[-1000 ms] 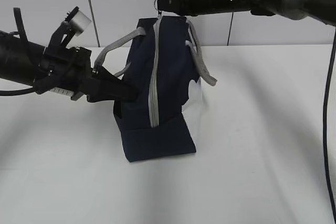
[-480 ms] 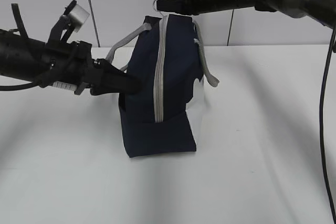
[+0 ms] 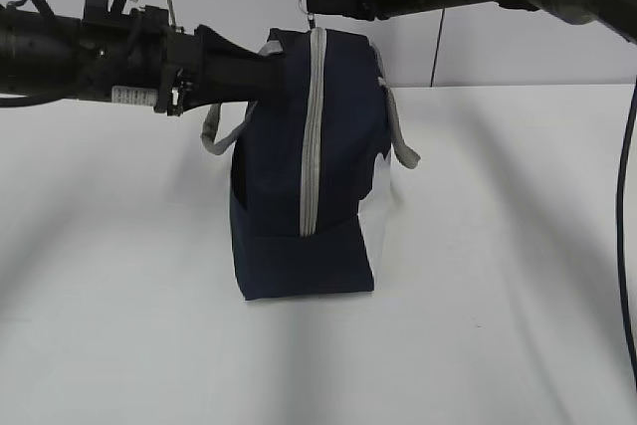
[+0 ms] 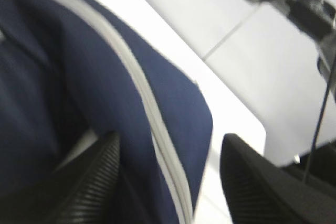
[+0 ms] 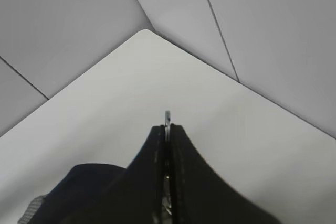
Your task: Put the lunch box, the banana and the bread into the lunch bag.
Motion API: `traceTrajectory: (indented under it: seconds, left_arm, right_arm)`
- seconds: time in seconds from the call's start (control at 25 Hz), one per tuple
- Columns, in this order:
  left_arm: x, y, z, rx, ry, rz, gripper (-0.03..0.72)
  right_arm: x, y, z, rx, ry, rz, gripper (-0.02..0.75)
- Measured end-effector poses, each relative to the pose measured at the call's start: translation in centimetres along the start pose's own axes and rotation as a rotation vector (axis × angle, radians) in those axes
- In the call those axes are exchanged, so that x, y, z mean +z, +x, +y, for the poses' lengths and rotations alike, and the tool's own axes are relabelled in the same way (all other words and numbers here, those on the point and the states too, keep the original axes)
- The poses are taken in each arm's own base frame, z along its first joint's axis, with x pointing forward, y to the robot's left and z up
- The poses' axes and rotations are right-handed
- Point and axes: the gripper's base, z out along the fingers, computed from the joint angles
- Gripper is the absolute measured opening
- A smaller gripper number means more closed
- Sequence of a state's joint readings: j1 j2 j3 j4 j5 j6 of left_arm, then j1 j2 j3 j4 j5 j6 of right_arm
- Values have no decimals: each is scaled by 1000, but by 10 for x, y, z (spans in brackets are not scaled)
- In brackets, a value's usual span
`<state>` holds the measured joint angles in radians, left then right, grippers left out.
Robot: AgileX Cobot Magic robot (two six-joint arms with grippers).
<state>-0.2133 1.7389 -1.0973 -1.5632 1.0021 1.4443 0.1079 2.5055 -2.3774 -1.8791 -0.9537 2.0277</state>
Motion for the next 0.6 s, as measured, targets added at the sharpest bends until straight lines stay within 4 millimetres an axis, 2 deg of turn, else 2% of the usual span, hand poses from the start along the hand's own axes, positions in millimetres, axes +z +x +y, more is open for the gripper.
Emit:
traceTrajectory:
  seconds: [0.2, 0.36, 0.48, 0.6]
  left_arm:
    - [-9, -22, 3, -35, -158, -152, 432]
    - [-14, -37, 11, -36, -314, -219, 432]
    - [-9, -51, 12, -29, -352, -254, 432]
    - [3, -61, 22, -72, -351, -271, 435]
  right_arm:
    - [-12, 1, -10, 12, 5, 2, -16]
    - [-13, 1, -10, 13, -2, 6, -16]
    - [-13, 1, -10, 16, -4, 7, -16]
    - [-13, 1, -10, 18, -4, 7, -16]
